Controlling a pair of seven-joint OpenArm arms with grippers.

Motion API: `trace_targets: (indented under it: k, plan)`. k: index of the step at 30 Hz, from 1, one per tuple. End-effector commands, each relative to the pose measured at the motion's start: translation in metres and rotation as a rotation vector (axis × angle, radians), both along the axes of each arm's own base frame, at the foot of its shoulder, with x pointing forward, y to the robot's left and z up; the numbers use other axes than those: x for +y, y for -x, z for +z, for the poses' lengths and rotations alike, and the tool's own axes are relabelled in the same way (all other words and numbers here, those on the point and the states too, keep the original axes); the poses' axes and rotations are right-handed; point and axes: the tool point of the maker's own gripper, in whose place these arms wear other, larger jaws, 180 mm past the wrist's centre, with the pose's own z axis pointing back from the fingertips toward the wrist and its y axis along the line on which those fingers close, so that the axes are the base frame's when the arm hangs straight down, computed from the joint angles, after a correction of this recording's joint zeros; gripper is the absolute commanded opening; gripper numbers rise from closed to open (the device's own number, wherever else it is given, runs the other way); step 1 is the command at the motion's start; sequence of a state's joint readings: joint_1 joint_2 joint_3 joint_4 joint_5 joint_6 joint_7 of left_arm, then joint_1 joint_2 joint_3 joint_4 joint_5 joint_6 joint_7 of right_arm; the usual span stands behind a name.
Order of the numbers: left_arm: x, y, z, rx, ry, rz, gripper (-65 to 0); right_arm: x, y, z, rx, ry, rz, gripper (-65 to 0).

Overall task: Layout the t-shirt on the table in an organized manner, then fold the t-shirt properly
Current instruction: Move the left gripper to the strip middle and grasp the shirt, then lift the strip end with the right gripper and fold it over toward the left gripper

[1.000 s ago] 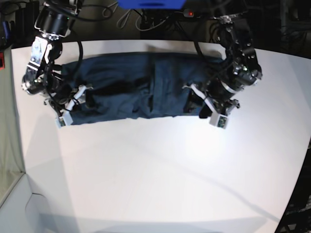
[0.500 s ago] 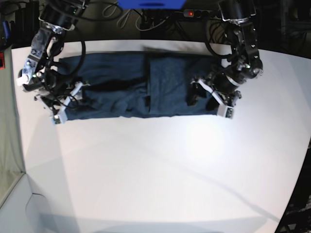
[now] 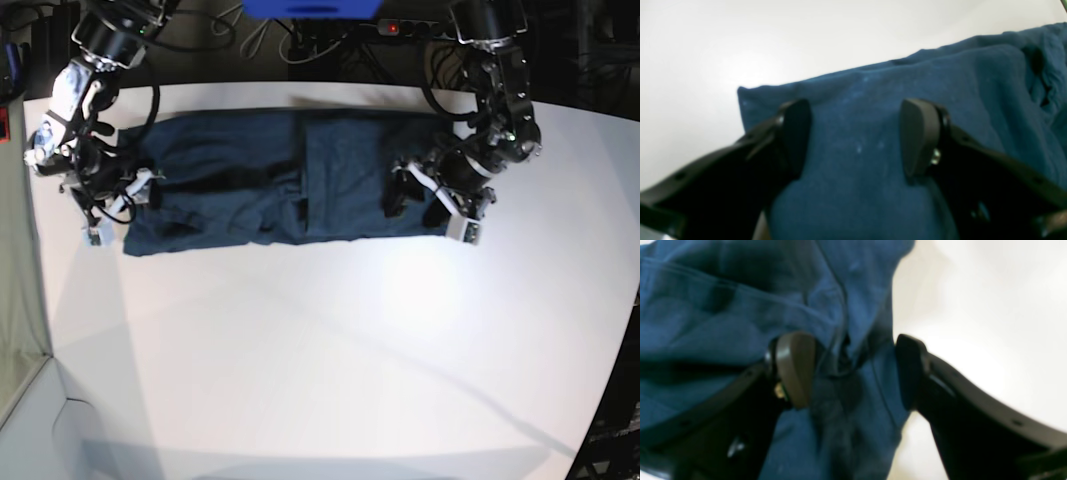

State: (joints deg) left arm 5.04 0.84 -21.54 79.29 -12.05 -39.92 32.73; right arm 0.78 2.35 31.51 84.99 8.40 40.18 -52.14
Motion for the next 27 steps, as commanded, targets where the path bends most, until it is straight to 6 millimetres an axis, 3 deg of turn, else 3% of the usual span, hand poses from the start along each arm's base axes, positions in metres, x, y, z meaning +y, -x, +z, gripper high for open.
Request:
trace_targets:
  k: [1, 4, 6, 13, 14, 19, 21, 27]
  plan:
    - [0.001, 0.001, -0.001, 0.014, -0.023, -0.014, -23.8, 0.001, 0.011, -0.008, 0.051, 0.005, 0.004, -25.8]
    - [0.001, 0.001, -0.001, 0.014, -0.023, -0.014, -23.8, 0.002, 0.015, -0.011, 0.059, 0.002, 0.005, -26.9]
    - [0.001, 0.0, -0.001, 0.011, -0.022, -0.013, -23.8, 0.008, 0.019, -0.015, 0.073, 0.0, 0.023, -31.5]
    - [0.001, 0.001, -0.001, 0.01, -0.021, -0.012, -23.8, 0.043, 0.027, -0.026, 0.114, -0.001, 0.151, -63.0]
    - [0.002, 0.001, -0.001, 0.01, -0.021, -0.01, -23.8, 0.048, 0.026, -0.026, 0.114, -0.003, 0.166, -65.0]
    - [0.003, 0.0, 0.001, 0.005, -0.021, -0.006, -23.8, 0.055, 0.03, -0.028, 0.121, -0.002, 0.192, -65.0]
    - [0.015, -0.005, 0.011, -0.022, -0.029, 0.032, -23.8, 0.054, 0.025, -0.024, 0.108, -0.001, 0.192, -65.0]
    - [0.037, -0.017, 0.04, -0.109, -0.048, 0.11, -23.8, 0.038, -0.01, 0.019, -0.029, 0.053, 0.151, -65.0]
